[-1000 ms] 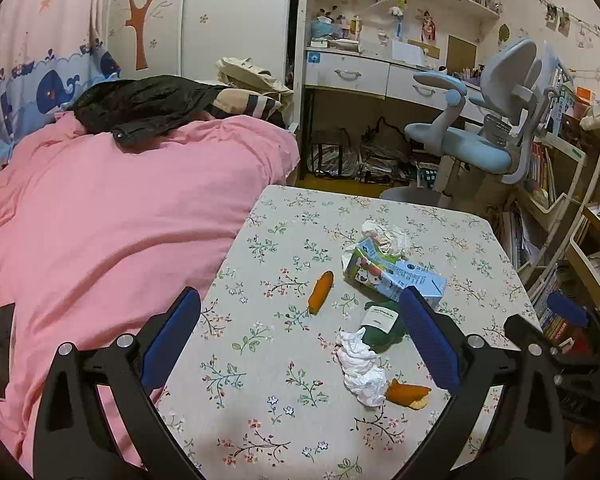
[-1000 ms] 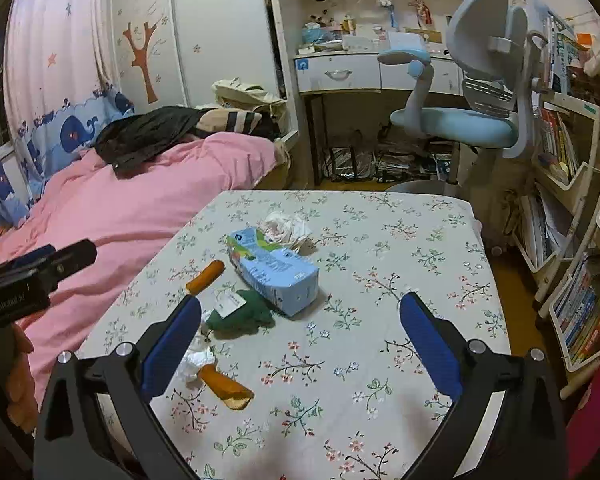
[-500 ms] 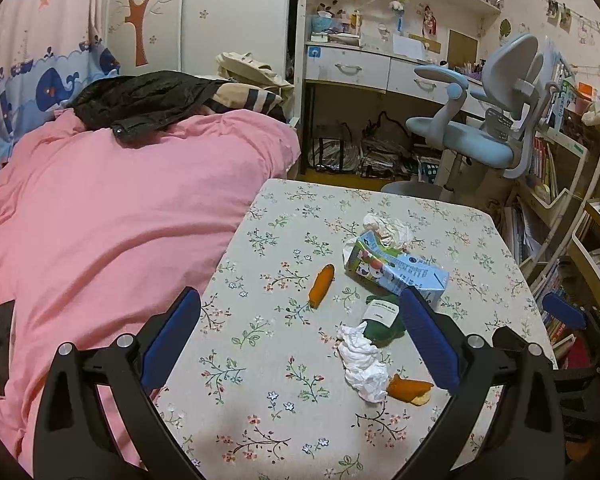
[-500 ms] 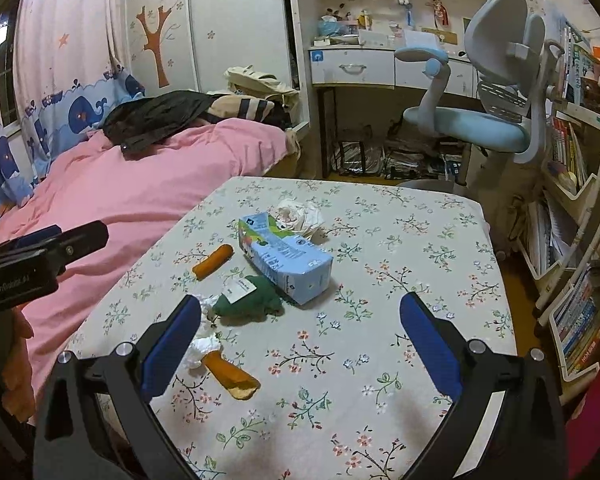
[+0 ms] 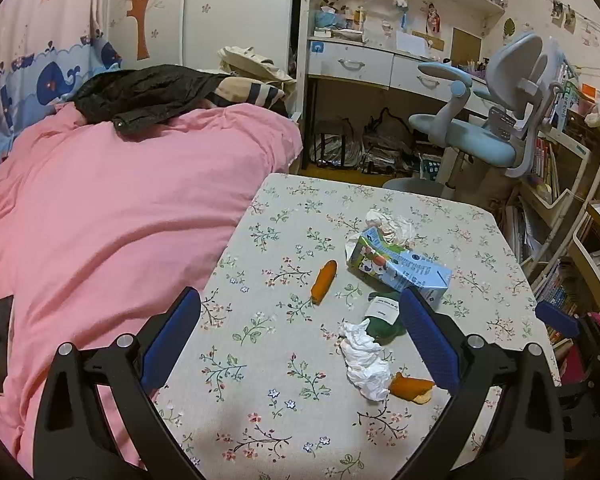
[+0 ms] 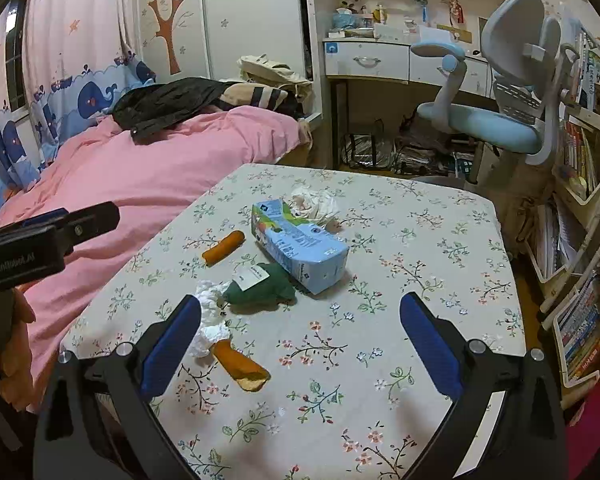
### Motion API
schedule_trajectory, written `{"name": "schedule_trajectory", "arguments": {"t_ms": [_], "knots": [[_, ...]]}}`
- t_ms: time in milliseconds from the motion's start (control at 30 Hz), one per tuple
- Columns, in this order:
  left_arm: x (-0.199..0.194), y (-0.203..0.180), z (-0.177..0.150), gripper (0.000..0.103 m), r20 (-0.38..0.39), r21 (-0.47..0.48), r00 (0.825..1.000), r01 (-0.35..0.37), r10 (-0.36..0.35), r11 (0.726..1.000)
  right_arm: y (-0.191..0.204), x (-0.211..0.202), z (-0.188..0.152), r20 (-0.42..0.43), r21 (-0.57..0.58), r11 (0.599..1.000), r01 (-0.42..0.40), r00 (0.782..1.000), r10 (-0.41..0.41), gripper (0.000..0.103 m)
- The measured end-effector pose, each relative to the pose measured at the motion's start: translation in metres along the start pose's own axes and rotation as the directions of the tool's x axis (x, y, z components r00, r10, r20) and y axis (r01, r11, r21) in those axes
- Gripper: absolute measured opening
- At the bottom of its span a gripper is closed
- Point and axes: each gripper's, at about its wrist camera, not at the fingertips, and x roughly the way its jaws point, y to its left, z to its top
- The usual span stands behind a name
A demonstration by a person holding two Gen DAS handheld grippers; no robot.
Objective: Collect trash
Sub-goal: 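Move the right tool to the remaining orange dough stick and close on it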
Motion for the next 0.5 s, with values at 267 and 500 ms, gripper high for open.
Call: {"name": "schedule_trajectory", "arguments": {"t_ms": [267, 500], "knots": [[0.010, 0.023, 0.002, 0.096, -0.044, -0.085, 0.998, -0.048, 0.044, 0.995, 0.008, 0.009, -0.006, -0.055, -0.022, 0.999, -0.040, 0.998, 0.039, 0.096], [0.024, 0.033, -0.001, 0.096, -0.106, -0.131, 0.993, -0.058, 0.045, 0.990, 0.025, 0.036, -0.022, -0.191, -0.077, 0.994, -0.082, 0.979, 0.066, 0.091]]}}
